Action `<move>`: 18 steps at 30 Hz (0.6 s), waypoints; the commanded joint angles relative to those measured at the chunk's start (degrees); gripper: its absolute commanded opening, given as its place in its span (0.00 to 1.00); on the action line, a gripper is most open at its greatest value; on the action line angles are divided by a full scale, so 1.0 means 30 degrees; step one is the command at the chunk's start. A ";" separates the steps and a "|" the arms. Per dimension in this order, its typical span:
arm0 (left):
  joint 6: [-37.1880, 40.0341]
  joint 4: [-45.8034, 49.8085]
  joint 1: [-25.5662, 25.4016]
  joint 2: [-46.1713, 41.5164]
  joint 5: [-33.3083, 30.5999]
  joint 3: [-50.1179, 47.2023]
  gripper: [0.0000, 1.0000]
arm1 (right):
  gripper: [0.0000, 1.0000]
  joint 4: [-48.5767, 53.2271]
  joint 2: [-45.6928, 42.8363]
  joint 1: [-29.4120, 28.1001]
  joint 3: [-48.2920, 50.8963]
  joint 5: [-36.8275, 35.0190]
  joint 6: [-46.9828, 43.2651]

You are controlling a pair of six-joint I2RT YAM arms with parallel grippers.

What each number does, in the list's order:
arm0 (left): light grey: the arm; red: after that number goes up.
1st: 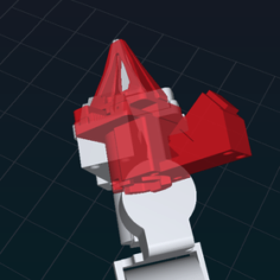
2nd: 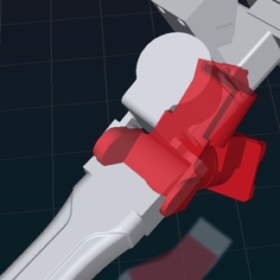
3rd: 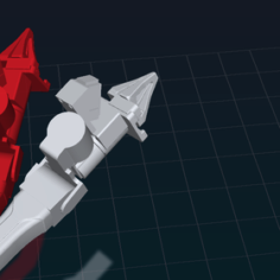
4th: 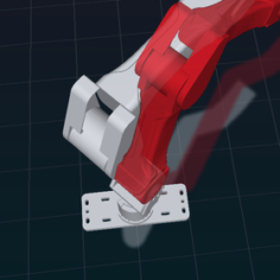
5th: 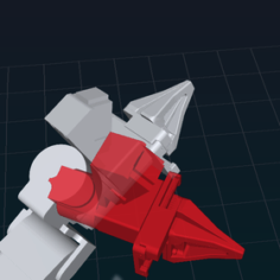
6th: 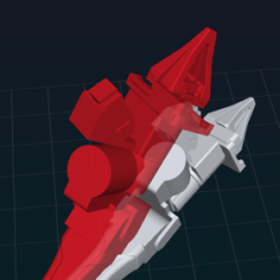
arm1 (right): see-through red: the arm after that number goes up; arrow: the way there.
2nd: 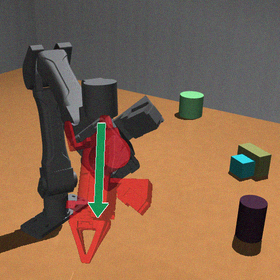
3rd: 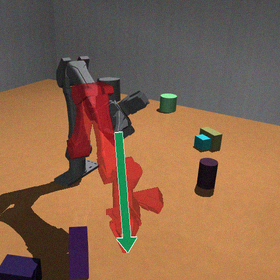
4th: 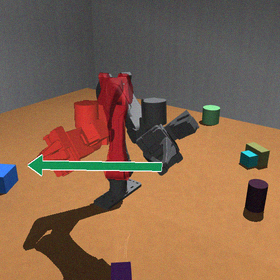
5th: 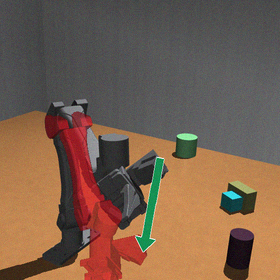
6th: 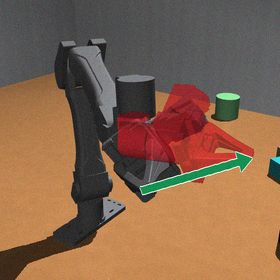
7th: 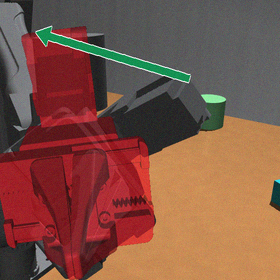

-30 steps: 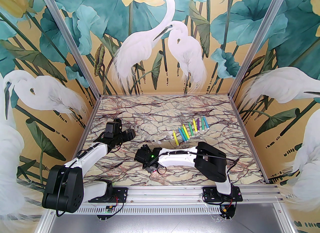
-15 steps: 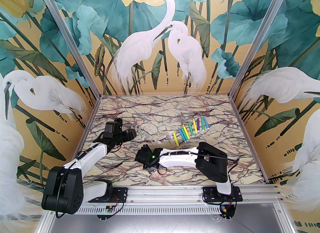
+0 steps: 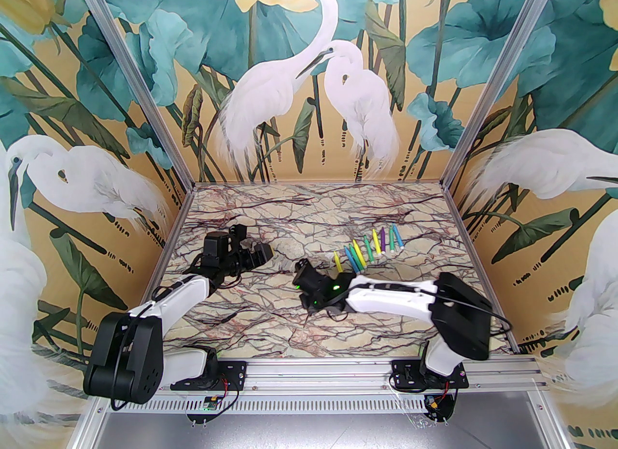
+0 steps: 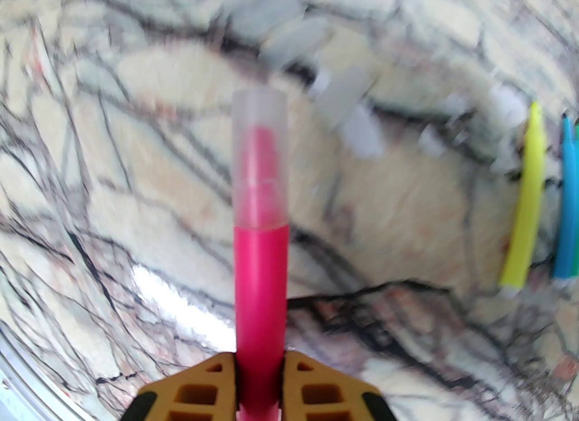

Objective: Open the pen caps

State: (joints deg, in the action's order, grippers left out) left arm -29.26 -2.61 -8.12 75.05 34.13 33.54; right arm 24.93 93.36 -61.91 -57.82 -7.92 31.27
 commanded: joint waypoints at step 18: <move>-0.4893 -0.8258 -0.3345 0.3944 0.4187 0.0880 0.66 | 0.16 -0.2596 -0.1388 0.0354 0.0001 -0.0258 -0.1765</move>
State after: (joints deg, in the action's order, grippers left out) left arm -41.91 -23.07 -17.50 85.86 44.34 34.48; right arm 18.52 89.86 -61.19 -57.67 -7.92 27.05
